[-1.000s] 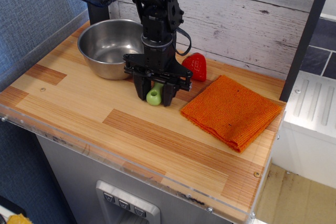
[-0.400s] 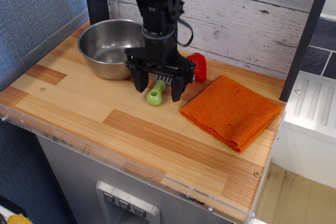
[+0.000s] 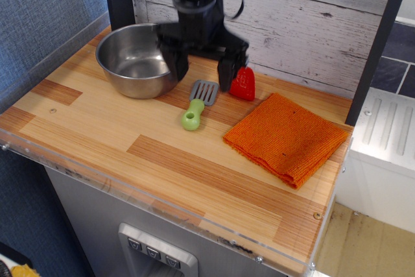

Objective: Move the spatula between the bowl and orange towel

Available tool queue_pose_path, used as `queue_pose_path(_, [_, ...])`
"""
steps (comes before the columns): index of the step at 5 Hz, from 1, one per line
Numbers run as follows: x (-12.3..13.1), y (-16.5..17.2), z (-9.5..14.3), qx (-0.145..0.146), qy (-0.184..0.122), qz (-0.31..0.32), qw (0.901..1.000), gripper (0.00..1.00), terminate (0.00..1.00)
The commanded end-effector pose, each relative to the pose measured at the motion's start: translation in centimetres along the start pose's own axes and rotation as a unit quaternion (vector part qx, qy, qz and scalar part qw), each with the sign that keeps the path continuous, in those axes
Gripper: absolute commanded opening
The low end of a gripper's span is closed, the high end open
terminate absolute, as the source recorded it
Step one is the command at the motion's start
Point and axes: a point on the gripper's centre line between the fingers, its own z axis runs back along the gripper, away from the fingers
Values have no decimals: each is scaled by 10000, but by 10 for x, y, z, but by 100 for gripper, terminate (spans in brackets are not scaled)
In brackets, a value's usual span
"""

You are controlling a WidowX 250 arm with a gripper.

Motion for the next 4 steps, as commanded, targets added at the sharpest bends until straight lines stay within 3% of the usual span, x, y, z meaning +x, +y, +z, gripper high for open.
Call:
queue_pose_path(1, [4,-4,42,-26,-455,-108,9989,100,0])
queue_pose_path(3, [4,-4,42,-26,-455,-108,9989,100,0])
queue_pose_path(4, [4,-4,42,-26,-455,-108,9989,100,100])
